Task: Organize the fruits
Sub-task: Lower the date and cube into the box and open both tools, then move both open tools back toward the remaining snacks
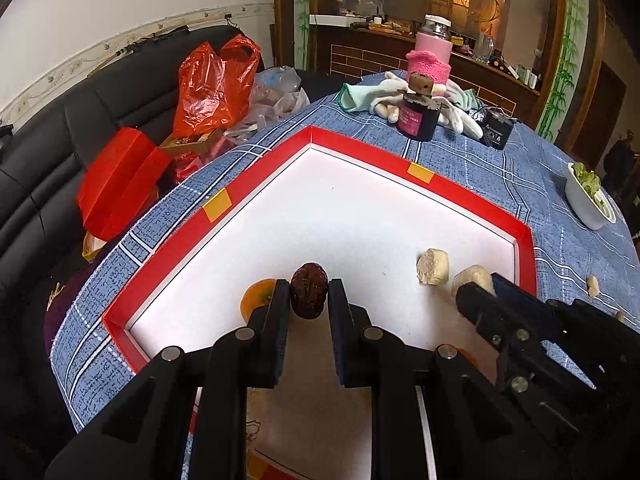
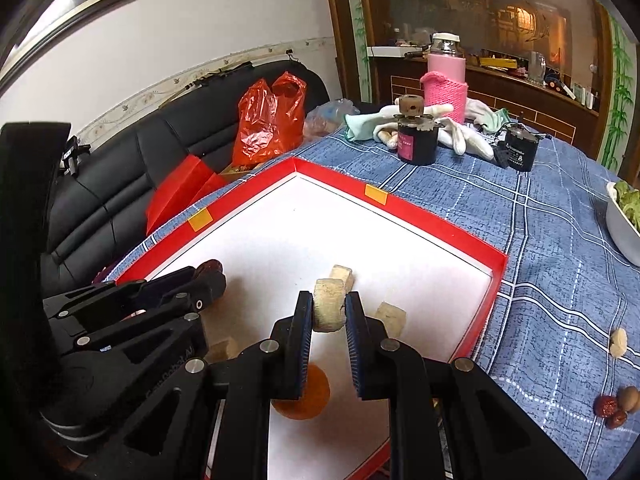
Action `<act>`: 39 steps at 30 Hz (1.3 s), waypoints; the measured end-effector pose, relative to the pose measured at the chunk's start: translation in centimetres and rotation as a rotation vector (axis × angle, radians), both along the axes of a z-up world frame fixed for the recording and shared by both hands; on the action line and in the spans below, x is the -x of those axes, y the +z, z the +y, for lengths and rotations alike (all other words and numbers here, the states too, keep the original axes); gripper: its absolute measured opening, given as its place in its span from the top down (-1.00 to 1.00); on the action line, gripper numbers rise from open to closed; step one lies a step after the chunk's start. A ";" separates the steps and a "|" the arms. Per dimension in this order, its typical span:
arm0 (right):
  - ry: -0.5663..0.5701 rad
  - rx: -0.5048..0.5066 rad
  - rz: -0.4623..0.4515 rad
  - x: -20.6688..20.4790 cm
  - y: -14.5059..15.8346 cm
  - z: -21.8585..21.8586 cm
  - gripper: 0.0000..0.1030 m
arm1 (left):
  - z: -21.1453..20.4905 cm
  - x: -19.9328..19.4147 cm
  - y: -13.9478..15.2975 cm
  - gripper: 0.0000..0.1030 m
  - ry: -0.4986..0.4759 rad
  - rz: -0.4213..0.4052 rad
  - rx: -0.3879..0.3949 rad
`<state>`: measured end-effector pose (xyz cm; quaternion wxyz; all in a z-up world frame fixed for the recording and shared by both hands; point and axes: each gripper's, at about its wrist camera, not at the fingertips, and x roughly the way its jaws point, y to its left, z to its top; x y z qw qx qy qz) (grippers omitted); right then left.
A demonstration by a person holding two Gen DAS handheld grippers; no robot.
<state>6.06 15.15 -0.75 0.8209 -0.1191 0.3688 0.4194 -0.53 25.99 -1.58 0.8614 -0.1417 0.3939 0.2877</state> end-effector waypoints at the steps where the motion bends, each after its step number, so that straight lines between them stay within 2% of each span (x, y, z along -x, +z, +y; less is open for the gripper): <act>1: 0.001 0.002 0.002 0.0 -0.1 0.1 0.69 | 0.0 0.0 0.0 0.67 0.002 -0.001 -0.001; 16: -0.028 0.009 0.014 -0.6 -0.3 0.3 0.61 | 1.3 0.3 0.4 0.66 0.069 0.007 -0.002; 21: -0.038 -0.027 -0.001 -0.1 0.8 -0.7 0.38 | 1.2 0.5 0.4 0.66 0.069 0.016 0.011; 22: -0.041 -0.036 -0.004 0.1 1.1 -1.1 0.38 | 1.1 0.5 0.4 0.55 0.065 0.021 0.012; 23: -0.044 -0.040 -0.006 0.1 1.3 -1.3 0.36 | 1.0 0.5 0.4 0.07 0.062 0.024 0.012; 25: -0.052 -0.052 -0.017 0.4 1.9 -2.3 0.25 | 0.6 0.7 0.6 -0.60 0.068 0.021 0.000; 27: -0.061 -0.060 -0.029 0.7 2.3 -3.2 -0.03 | 0.2 1.1 1.0 -0.62 0.074 0.001 -0.033; 30: -0.073 -0.073 -0.047 1.1 2.9 -5.2 -0.33 | -0.3 1.3 1.5 -0.62 0.058 -0.005 -0.034; 35: -0.108 -0.092 -0.056 1.4 3.6 -9.5 -0.55 | -2.2 1.9 2.8 -0.61 0.042 -0.082 -0.020; 39: -0.177 -0.107 -0.074 1.1 3.6 -14.7 -0.67 | -5.9 1.3 4.0 -0.61 -0.056 -0.140 -0.025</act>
